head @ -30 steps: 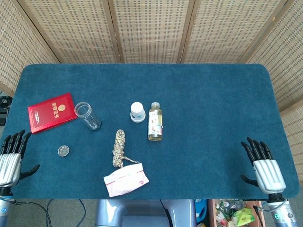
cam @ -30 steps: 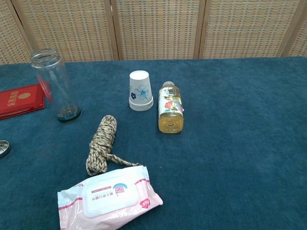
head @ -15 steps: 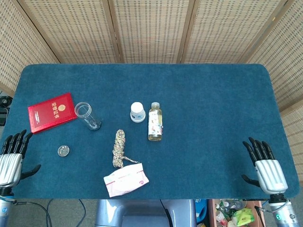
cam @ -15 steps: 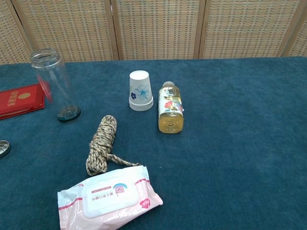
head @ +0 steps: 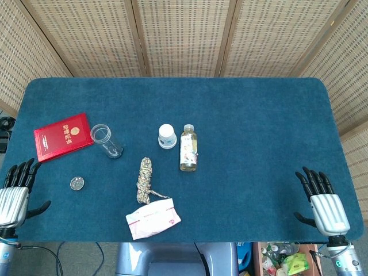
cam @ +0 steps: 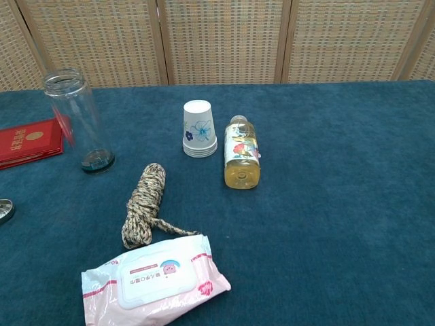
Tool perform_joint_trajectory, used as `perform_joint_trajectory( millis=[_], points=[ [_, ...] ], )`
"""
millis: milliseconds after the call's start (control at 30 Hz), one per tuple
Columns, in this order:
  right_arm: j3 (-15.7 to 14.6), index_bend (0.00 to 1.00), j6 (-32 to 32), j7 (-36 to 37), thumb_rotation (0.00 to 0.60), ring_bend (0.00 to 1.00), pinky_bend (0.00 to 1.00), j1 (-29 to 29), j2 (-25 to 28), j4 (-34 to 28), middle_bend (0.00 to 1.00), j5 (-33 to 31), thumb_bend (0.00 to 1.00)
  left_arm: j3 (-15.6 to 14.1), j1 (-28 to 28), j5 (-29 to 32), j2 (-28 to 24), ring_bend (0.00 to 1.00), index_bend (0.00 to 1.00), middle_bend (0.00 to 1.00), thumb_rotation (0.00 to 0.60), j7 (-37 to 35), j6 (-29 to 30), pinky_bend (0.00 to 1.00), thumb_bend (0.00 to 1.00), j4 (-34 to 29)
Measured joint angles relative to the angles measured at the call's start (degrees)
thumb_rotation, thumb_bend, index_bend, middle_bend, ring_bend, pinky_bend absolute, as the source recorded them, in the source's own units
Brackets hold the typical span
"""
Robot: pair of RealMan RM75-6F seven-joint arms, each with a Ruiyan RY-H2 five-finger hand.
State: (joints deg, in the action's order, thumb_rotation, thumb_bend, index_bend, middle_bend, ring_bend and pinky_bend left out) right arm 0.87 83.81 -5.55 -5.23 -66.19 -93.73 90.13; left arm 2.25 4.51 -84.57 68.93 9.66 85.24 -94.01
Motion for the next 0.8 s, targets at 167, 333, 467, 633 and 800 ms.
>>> perform_joint_trajectory(
  millis=[167, 333, 467, 633, 800],
  points=[
    [0.0, 0.07, -0.1, -0.1, 0.6, 0.0, 0.0, 0.0, 0.1, -0.1, 0.0, -0.2, 0.0, -0.1, 0.4, -0.3, -0.5, 0.0, 0.0, 0.0, 0.6, -0.8, -0.7, 0.0, 0.2, -0.2],
    [0.0, 0.07, -0.3, -0.3, 0.6, 0.0, 0.0, 0.0, 0.1, -0.2, 0.0, -0.3, 0.0, -0.4, 1.6, -0.6, -2.4, 0.0, 0.0, 0.0, 0.6, -2.6, -3.4, 0.0, 0.2, -0.3],
    [-0.1, 0.07, -0.5, -0.6, 0.6, 0.0, 0.0, 0.0, 0.0, -0.2, 0.0, -0.3, 0.0, -0.7, 3.4, -1.0, -5.2, 0.0, 0.01, 0.0, 0.6, -4.6, -7.0, 0.0, 0.2, -0.4],
    [-0.1, 0.07, -0.4, -1.0, 0.6, 0.0, 0.0, 0.0, -0.1, -0.3, 0.0, -0.2, 0.0, -0.6, 6.6, -0.7, -9.0, 0.0, 0.14, 0.0, 0.6, -6.7, -12.8, 0.0, 0.2, -0.3],
    [-0.1, 0.07, -0.4, -1.1, 0.6, 0.0, 0.0, 0.0, -0.2, -0.3, 0.0, -0.3, 0.0, -0.2, 9.3, 0.5, -10.6, 0.0, 0.17, 0.0, 0.6, -8.0, -17.4, 0.0, 0.2, 0.4]
  ],
)
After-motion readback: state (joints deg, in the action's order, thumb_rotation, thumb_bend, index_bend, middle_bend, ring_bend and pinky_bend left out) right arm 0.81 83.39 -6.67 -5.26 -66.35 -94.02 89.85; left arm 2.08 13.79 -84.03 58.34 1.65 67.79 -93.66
